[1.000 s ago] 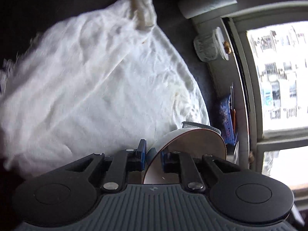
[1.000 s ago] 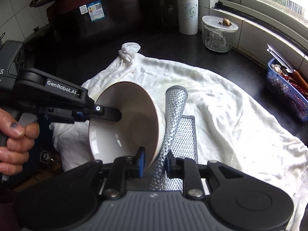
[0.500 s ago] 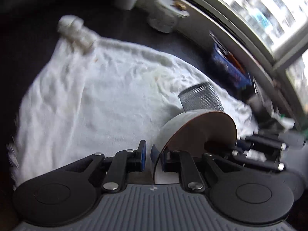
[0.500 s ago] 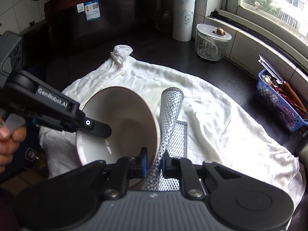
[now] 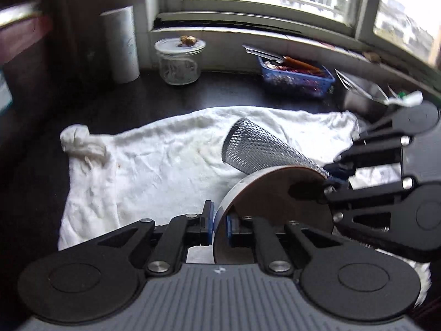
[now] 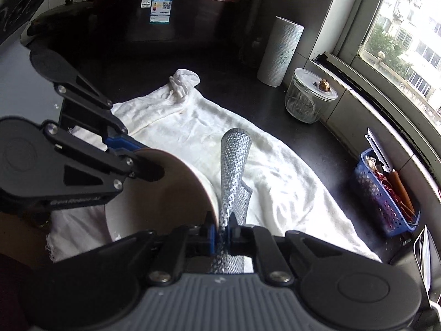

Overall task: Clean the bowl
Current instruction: 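Scrub the bowl's outer wall with the mesh pad while the left gripper holds the rim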

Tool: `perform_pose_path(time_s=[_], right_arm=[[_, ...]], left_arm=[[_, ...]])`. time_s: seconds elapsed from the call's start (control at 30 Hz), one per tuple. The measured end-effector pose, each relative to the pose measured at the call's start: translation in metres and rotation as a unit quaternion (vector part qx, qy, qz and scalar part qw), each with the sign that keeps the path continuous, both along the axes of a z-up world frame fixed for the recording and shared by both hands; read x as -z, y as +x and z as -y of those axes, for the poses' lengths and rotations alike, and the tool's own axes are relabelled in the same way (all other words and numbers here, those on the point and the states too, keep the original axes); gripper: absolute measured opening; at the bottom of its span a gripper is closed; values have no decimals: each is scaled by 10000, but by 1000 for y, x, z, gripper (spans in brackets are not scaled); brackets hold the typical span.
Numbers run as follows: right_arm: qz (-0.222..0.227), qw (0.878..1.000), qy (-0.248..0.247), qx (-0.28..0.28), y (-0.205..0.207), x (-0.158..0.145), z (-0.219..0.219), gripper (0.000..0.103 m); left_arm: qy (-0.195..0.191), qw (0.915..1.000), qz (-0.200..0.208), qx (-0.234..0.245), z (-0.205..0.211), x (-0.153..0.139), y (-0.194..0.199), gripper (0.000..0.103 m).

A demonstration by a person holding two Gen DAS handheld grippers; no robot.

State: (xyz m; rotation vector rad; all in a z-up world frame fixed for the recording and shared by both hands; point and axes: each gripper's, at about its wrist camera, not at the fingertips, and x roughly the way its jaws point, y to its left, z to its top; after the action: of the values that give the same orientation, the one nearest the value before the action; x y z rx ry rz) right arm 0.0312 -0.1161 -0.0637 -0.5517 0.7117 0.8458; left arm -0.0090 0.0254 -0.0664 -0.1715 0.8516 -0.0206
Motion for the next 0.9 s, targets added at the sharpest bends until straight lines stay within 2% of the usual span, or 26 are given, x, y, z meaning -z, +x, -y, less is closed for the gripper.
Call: perform_pose_path(time_s=[0.1, 0.13, 0.17, 0.2, 0.27, 0.4, 0.47, 0.5, 0.77, 0.83, 0.9], right_arm=[[-492, 9983, 231, 231, 9, 2, 6, 11], [-671, 9968, 300, 301, 12, 4, 9, 12], [-799, 9956, 352, 341, 13, 6, 10, 13], [-908, 9944, 394, 360, 13, 7, 11, 15], [-1096, 9923, 458, 345, 11, 10, 12, 18], [-1309, 9892, 581, 314, 9, 12, 11, 24], [-1384, 9878, 663, 261, 9, 11, 12, 26], [-1409, 9873, 702, 211, 8, 10, 12, 28], [-1556, 9832, 913, -291, 5, 7, 22, 41], [-1567, 9828, 865, -452, 4, 7, 23, 46], [-1521, 9841, 722, -572, 2, 9, 24, 47]], left_arm=[[-890, 9939, -177, -634, -24, 11, -3, 10], [-1235, 9883, -236, -864, -32, 16, -5, 10], [-1650, 9792, -309, -1140, -42, 22, -7, 10], [-2032, 9684, -379, -1392, -50, 28, -10, 11], [-2794, 9405, -526, -1862, -65, 43, -16, 12], [-3814, 8848, -785, -2559, -82, 67, -26, 12], [-4058, 8676, -848, -2747, -86, 74, -30, 12], [-4132, 8618, -875, -2808, -87, 76, -31, 12], [-4235, 8541, -958, -2864, -91, 76, -27, 12], [-4258, 8548, -908, -2825, -92, 75, -26, 12], [-4223, 8597, -863, -2740, -92, 72, -23, 12]])
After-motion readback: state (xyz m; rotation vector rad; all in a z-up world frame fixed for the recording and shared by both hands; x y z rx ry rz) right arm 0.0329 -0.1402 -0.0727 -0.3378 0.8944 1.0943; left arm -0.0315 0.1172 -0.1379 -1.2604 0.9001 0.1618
